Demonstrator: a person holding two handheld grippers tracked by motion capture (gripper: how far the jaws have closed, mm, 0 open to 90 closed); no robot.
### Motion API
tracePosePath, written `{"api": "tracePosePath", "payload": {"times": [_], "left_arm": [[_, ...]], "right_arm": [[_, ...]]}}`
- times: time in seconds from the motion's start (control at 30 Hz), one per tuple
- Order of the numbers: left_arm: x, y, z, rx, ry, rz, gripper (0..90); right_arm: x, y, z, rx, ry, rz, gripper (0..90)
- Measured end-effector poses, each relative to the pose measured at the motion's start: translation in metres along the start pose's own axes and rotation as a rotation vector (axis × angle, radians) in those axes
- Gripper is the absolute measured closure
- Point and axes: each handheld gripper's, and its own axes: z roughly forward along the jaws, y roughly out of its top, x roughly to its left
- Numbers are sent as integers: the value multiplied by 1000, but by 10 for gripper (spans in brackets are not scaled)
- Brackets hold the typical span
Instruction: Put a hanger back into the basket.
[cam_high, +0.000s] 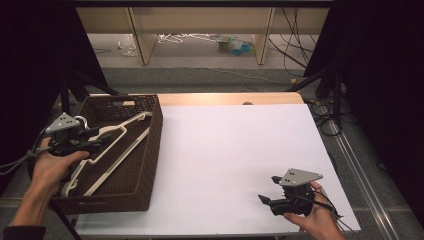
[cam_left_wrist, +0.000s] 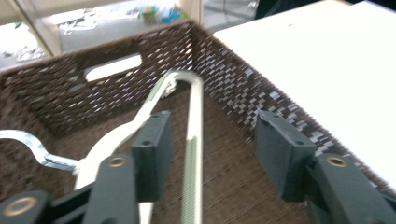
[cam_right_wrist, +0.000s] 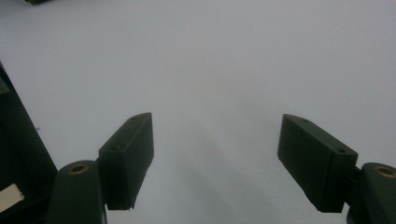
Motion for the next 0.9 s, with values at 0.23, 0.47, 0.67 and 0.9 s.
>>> {"api": "tracePosePath", "payload": {"times": [0.23, 0.47, 0.67, 0.9], "left_arm": [[-27, -1, 2, -44, -36, 27, 384], [-53, 1, 4, -78, -69, 63, 336], [-71, 1, 6, -105, -108, 70, 293], [-87, -3, 11, -107, -133, 85, 252]], "right_arm": [[-1, 1, -1, -19, -12, 0, 279], [-2, 0, 0, -35, -13, -5, 274], [-2, 0, -1, -41, -11, -2, 270], [-2, 1, -1, -50, -10, 11, 266]]}}
